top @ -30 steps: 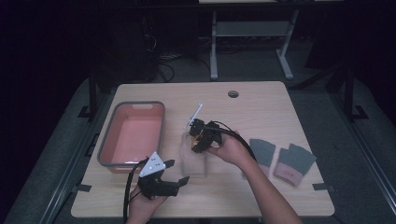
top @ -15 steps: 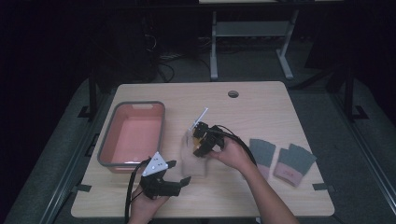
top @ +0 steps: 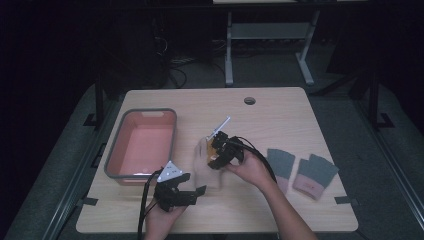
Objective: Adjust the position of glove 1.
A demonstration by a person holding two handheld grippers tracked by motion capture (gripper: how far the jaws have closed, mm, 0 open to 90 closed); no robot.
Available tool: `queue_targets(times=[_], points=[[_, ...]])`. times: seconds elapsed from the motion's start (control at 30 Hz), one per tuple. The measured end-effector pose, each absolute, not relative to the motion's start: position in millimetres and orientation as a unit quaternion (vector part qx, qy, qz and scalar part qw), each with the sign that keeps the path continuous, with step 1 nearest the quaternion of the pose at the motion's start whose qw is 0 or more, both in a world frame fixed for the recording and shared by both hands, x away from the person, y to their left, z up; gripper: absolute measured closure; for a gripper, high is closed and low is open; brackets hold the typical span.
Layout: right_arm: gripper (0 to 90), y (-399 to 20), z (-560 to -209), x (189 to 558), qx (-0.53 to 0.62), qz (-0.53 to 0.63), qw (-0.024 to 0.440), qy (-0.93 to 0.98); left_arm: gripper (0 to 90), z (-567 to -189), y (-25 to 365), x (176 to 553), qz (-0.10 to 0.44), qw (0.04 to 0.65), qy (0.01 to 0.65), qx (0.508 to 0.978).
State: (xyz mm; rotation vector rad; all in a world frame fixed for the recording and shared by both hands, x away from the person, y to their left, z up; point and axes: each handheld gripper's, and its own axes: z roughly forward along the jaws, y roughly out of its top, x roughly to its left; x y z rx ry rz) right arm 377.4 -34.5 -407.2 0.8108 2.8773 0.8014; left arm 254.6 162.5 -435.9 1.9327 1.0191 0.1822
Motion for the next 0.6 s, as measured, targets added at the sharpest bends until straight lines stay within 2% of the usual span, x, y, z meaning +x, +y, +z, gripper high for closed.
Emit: queue_targets(times=[0.2, 0.43, 0.47, 0.5, 0.6], points=[[44.4, -27, -411, 380, 0.257, 0.256, 0.035, 0.931, 25.2, -442, 157, 269, 0.062, 0.441, 0.449, 0.775], [52.2, -22, -418, 384, 0.257, 0.237, 0.025, 0.936, 25.2, -452, 151, 288, 0.032, 0.417, 0.482, 0.77], [52.6, -22, -418, 385, 0.257, 0.237, 0.025, 0.937, 28.2, -454, 150, 291, 0.021, 0.414, 0.483, 0.771], [53.3, -23, -418, 385, 0.257, 0.236, 0.023, 0.937, 34.9, -455, 151, 293, 0.016, 0.411, 0.478, 0.776], [54.1, -25, -419, 384, 0.257, 0.231, 0.024, 0.938, 40.1, -457, 147, 297, -0.002, 0.412, 0.482, 0.773]])
